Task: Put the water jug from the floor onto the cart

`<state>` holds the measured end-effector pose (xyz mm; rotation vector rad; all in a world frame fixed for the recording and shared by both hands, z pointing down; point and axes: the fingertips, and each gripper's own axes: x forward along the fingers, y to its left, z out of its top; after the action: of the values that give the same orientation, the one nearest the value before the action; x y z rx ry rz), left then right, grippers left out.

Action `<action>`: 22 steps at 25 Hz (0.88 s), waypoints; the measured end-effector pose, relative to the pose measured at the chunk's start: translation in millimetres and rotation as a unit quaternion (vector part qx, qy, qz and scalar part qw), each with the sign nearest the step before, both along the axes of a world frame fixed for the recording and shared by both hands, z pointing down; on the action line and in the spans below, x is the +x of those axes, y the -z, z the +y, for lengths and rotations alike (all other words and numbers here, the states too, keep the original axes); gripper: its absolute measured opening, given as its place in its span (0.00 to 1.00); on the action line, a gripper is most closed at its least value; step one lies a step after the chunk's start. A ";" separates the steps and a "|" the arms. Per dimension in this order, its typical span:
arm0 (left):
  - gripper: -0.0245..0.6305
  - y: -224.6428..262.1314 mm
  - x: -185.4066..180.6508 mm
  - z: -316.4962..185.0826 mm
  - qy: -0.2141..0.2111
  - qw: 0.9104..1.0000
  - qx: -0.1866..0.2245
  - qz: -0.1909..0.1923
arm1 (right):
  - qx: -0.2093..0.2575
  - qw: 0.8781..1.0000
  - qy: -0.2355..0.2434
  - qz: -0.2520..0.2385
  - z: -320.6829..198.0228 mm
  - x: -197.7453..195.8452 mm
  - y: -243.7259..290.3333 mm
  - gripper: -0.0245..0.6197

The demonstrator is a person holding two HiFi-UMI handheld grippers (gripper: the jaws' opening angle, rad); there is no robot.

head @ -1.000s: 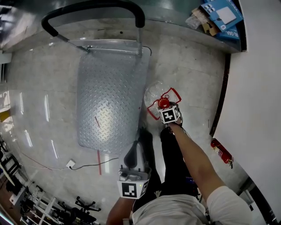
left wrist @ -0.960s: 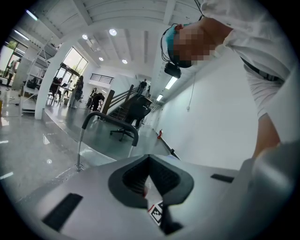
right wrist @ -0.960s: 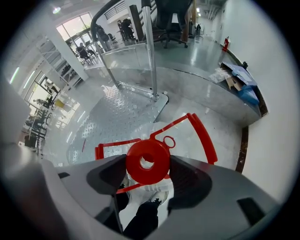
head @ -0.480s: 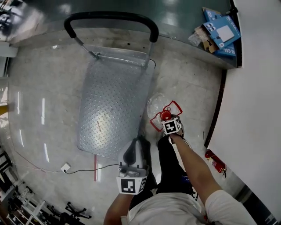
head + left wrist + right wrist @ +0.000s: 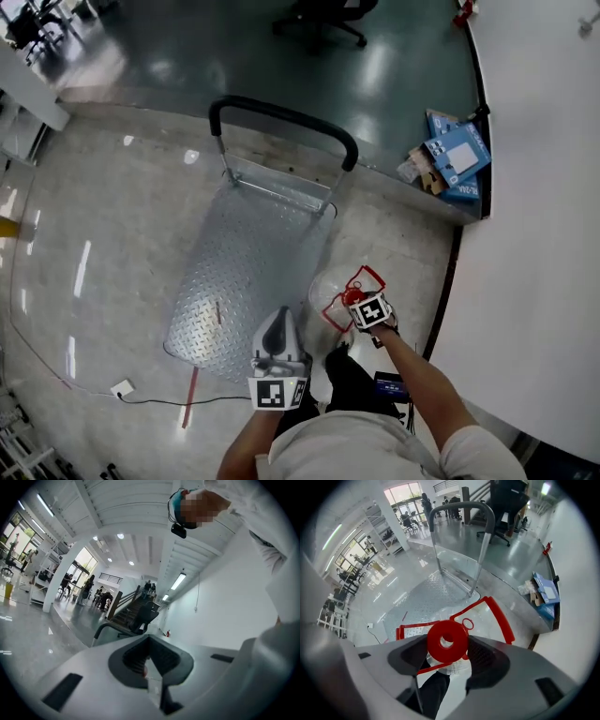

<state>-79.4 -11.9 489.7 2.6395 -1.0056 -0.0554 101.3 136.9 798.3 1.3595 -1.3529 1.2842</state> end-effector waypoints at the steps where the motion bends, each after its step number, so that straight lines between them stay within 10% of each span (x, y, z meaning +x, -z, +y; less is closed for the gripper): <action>1: 0.04 5.8 -5.9 -4.2 0.004 1.000 0.003 0.003 | 0.005 1.000 0.009 0.000 -5.9 -2.6 9.6 0.46; 22: 0.04 52.1 -60.6 -94.0 0.216 0.974 0.066 -0.023 | 0.064 0.970 0.233 -0.006 -229.7 -54.0 43.0 0.46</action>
<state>-140.0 -105.9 437.6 2.4926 -1.6266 -0.1628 47.3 -92.8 755.2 1.0298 -1.6656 0.9017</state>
